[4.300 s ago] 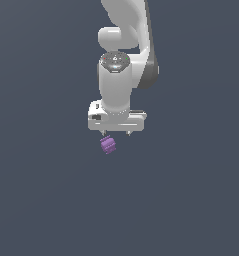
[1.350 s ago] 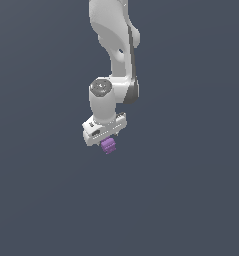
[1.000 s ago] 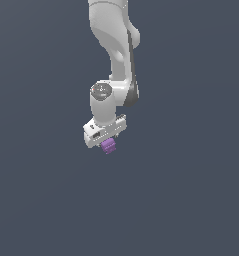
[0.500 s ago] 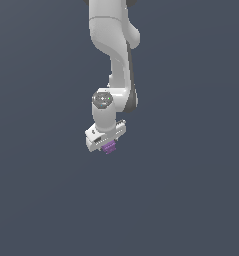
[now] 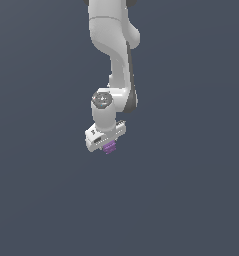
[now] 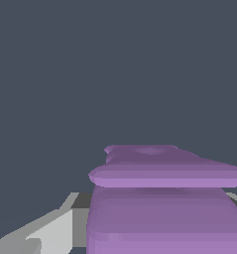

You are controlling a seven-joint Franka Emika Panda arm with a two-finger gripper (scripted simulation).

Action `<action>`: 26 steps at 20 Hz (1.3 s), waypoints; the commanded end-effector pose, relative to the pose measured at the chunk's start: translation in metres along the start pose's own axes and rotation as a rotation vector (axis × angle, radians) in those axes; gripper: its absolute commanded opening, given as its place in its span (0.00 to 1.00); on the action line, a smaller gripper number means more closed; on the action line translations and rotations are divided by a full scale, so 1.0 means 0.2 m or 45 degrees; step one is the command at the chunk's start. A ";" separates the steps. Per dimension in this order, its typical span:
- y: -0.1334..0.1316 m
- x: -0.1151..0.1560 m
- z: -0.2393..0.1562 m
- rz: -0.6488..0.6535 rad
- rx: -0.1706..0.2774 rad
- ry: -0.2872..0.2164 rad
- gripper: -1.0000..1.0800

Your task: Pick up the object and move it to a goal position.

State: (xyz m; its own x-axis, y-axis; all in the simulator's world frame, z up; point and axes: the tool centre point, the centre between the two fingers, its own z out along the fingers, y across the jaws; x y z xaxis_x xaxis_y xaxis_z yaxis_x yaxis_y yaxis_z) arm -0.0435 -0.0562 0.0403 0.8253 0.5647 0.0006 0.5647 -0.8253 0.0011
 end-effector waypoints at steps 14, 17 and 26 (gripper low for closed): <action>-0.02 0.07 -0.26 -0.001 0.000 0.000 0.00; -0.03 0.11 -0.39 -0.001 0.000 0.000 0.00; -0.07 0.24 -0.86 -0.002 0.000 0.000 0.00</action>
State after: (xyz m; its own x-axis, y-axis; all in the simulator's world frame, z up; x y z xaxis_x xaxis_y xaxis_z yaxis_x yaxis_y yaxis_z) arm -0.0150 -0.0215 0.1958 0.8245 0.5659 0.0009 0.5659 -0.8245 0.0011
